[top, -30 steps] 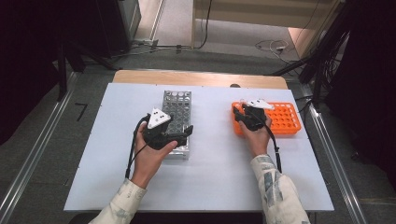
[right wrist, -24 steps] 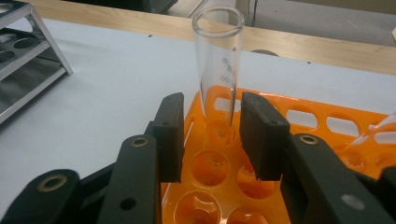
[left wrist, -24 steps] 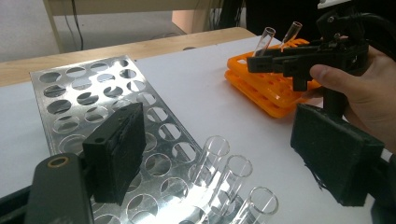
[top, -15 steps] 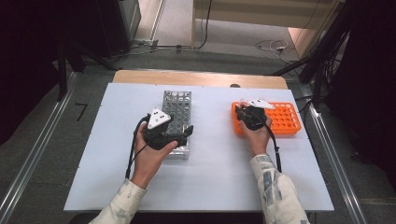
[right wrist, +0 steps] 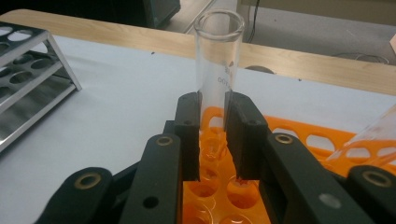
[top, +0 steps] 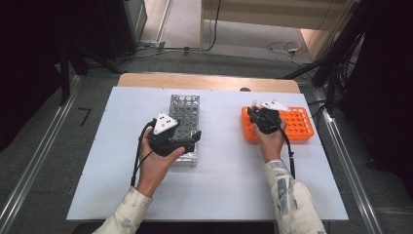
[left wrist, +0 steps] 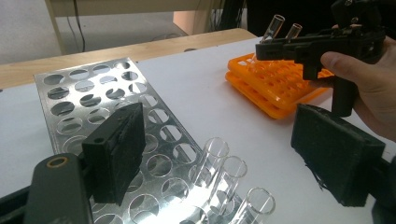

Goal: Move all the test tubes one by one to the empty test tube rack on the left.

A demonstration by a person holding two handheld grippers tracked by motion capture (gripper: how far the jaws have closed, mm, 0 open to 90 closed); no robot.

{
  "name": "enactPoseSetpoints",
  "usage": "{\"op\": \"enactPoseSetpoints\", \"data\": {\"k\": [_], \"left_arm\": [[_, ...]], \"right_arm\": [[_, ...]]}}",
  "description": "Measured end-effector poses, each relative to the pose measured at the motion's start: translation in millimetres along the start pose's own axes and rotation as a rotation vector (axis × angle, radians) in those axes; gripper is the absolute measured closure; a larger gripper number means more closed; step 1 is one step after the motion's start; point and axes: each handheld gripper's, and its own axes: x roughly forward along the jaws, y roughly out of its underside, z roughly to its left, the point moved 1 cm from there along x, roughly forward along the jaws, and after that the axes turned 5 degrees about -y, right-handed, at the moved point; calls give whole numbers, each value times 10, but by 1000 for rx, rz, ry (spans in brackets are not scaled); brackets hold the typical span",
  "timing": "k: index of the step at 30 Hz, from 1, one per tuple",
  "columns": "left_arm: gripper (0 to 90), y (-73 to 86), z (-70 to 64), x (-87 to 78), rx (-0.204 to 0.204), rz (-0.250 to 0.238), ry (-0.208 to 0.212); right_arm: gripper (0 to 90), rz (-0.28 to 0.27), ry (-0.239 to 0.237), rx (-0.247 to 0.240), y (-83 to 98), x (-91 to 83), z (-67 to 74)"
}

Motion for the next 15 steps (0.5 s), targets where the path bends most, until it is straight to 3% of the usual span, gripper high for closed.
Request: {"op": "enactPoseSetpoints", "data": {"k": [8,15], "left_arm": [[174,-10,-56,-2,9,-3,21],[175,-33,-115,-28,16,-1,41]], "right_arm": [[730,-35,-19,-31,-131,-174,56],[731,-43,-72,-68,-148,-287,181]]}}
